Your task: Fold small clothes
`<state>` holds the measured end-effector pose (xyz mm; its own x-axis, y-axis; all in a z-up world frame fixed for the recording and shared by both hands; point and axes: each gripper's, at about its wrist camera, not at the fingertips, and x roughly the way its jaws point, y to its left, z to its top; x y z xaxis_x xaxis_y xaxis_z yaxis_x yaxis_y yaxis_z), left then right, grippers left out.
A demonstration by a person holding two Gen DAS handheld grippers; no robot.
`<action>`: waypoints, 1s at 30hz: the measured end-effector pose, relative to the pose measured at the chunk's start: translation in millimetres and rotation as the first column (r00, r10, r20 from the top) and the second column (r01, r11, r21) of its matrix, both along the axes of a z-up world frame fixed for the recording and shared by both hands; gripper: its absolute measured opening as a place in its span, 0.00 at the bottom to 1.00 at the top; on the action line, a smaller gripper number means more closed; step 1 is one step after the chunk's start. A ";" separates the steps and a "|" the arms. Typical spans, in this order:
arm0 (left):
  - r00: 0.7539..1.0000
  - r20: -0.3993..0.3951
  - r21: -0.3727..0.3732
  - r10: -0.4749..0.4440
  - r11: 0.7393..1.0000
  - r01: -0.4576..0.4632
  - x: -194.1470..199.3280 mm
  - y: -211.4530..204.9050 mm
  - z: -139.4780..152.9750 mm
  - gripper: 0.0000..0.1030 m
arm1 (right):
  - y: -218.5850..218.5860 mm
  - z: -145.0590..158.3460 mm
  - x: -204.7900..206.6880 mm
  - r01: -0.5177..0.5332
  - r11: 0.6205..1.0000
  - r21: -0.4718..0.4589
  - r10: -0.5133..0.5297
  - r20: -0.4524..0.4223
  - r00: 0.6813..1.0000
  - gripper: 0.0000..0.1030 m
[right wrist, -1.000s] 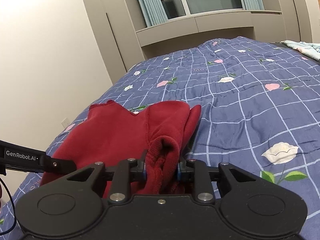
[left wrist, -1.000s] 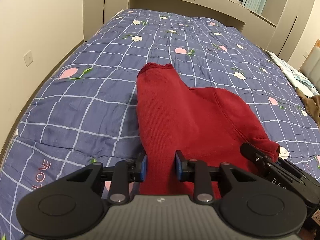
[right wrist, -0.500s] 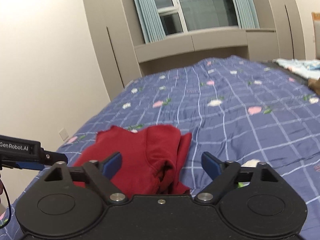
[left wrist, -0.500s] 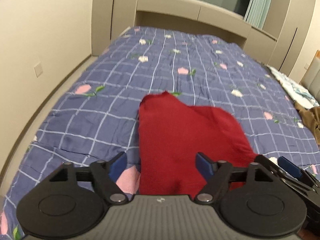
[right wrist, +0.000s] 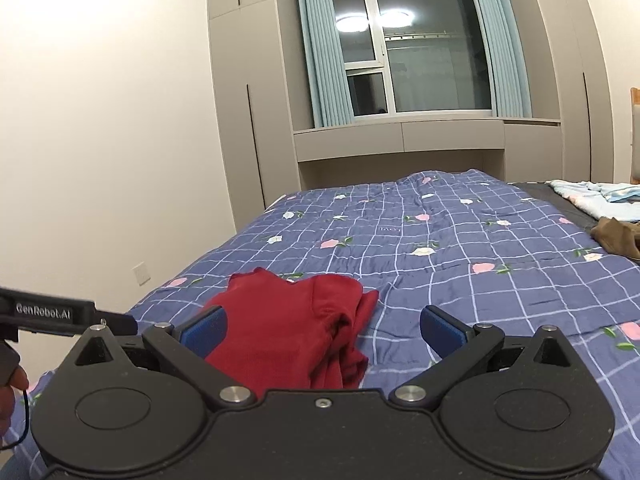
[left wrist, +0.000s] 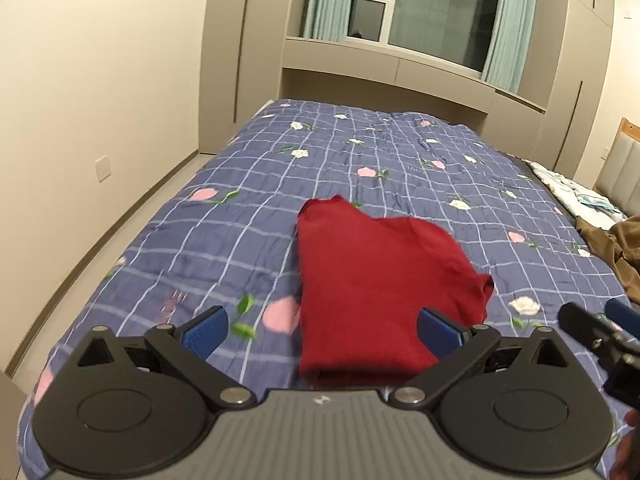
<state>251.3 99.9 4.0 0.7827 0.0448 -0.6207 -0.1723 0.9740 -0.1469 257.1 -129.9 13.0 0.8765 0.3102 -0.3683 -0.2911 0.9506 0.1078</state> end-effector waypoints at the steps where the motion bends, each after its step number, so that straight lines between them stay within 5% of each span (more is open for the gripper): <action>1: 1.000 0.002 -0.002 0.006 1.000 -0.006 -6.8 -0.4 -1.6 0.99 | 0.3 -0.1 -5.2 -0.003 1.000 -0.004 0.003 0.003 1.000 0.99; 14: 1.000 -0.014 0.043 -0.027 0.999 0.028 -65.2 -7.6 -16.4 0.99 | -5.7 -16.1 -71.7 0.010 0.997 -0.076 -0.008 0.030 1.000 0.99; 30: 0.996 -0.084 0.026 -0.025 0.999 0.027 -78.0 -4.4 -39.1 0.99 | -0.4 -31.7 -67.3 -0.017 0.995 -0.094 0.014 -0.032 0.999 0.99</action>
